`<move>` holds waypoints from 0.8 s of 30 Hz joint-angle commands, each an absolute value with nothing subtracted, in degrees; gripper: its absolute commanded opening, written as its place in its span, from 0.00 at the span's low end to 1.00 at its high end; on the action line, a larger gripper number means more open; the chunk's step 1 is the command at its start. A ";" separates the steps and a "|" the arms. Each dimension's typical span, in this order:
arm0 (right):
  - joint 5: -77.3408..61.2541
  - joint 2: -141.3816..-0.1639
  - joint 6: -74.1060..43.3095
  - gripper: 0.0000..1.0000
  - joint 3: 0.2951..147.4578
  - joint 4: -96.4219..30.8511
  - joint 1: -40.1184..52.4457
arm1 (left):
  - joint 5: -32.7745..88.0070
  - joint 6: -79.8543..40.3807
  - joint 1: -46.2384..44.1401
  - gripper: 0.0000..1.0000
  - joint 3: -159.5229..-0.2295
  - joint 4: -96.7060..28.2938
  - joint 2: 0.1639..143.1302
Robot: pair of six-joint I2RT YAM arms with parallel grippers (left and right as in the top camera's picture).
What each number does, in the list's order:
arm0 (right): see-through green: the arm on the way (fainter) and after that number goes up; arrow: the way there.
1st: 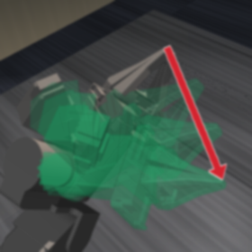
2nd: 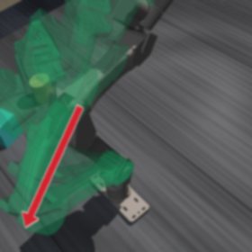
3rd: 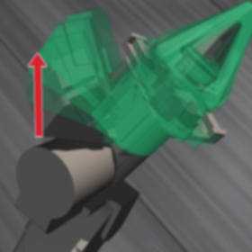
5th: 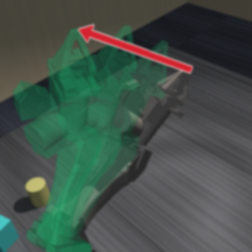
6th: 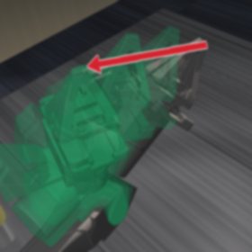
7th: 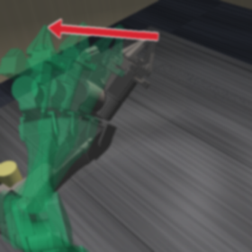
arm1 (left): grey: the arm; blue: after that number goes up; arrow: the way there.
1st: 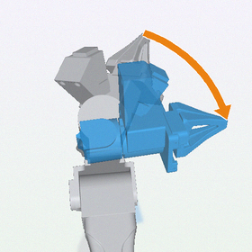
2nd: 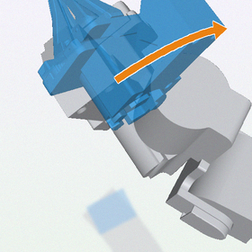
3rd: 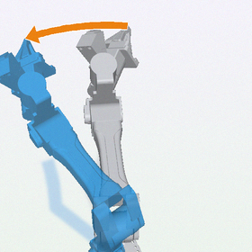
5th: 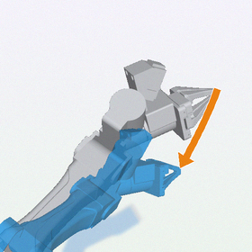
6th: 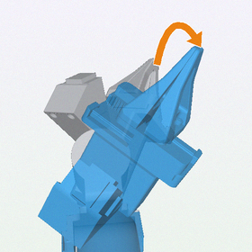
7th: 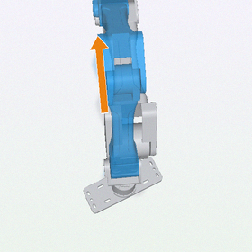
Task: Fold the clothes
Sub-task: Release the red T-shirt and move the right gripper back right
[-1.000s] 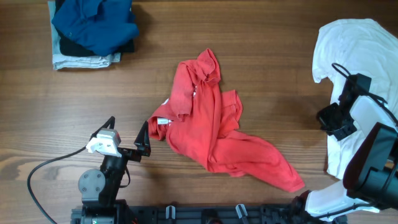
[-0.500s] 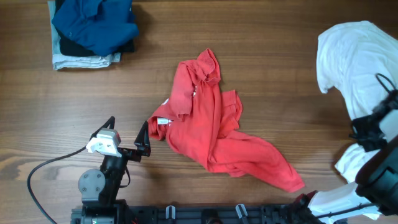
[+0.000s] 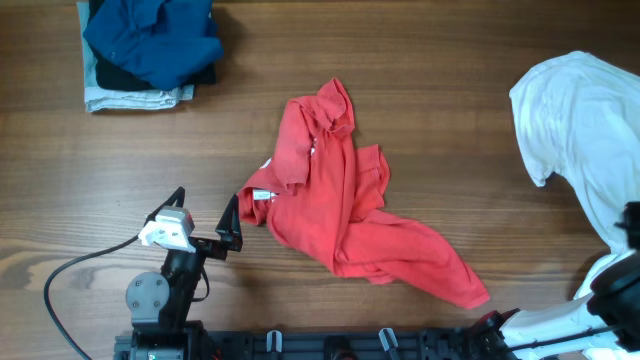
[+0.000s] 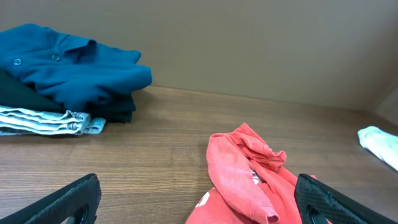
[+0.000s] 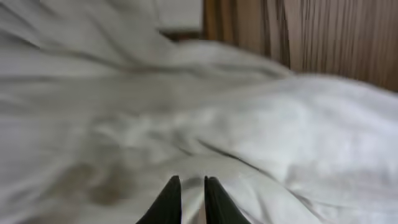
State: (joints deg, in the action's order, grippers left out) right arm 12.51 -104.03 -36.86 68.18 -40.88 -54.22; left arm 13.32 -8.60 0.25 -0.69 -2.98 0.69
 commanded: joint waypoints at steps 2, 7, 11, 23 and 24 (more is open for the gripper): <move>10.09 -101.89 -37.63 0.19 75.18 -44.01 -54.15 | 12.95 -7.68 -0.12 1.00 -0.32 -3.14 0.16; -4.51 -95.57 -37.47 0.22 75.85 -43.55 -52.03 | 12.95 -7.68 -0.12 1.00 -0.32 -3.14 0.16; -15.68 -90.30 -32.58 0.34 75.85 -41.34 -44.14 | 12.95 -7.68 -0.12 1.00 -0.32 -3.14 0.16; -29.56 -85.71 -18.26 0.92 75.75 -48.62 -8.40 | 12.95 -7.68 -0.12 1.00 -0.32 -3.14 0.16; -28.88 -85.93 -18.39 0.93 75.75 -49.10 -6.35 | 12.95 -7.68 -0.12 1.00 -0.32 -3.14 0.16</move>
